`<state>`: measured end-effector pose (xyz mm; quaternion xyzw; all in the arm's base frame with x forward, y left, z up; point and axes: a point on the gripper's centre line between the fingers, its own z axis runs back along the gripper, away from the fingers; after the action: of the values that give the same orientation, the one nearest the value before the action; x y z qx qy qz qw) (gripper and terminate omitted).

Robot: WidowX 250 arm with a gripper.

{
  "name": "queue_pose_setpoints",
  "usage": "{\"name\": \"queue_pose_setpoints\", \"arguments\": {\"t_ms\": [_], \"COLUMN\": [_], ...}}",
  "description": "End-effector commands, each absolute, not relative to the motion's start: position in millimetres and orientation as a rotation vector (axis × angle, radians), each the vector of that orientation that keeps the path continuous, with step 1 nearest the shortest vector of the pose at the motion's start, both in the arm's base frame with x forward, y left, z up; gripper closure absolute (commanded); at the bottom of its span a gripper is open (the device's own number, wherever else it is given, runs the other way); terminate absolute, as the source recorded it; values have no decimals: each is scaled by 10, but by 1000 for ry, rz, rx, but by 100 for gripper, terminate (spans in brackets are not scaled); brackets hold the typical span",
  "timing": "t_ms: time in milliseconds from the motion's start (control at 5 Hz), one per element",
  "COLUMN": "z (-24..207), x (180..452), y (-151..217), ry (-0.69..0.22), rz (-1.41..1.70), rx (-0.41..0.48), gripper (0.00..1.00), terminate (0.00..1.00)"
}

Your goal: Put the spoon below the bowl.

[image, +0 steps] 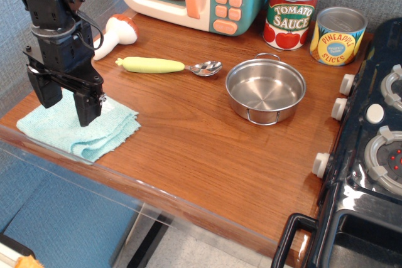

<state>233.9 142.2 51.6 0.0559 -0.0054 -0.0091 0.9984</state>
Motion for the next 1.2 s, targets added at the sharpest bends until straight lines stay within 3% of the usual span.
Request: {"name": "queue_pose_setpoints", "arguments": {"t_ms": [0,400,800,1000], "z": [516,585,716,658], "x": [2339,2896,3446,3656], "y": [1422,1324,1054,1140], "ry": [-11,-15,-108,-97], "rz": [-18,-156,-462,-526], "rx": [112,117,93,77], "gripper": [0,0,0,0], "terminate": [0,0,0,0]}}
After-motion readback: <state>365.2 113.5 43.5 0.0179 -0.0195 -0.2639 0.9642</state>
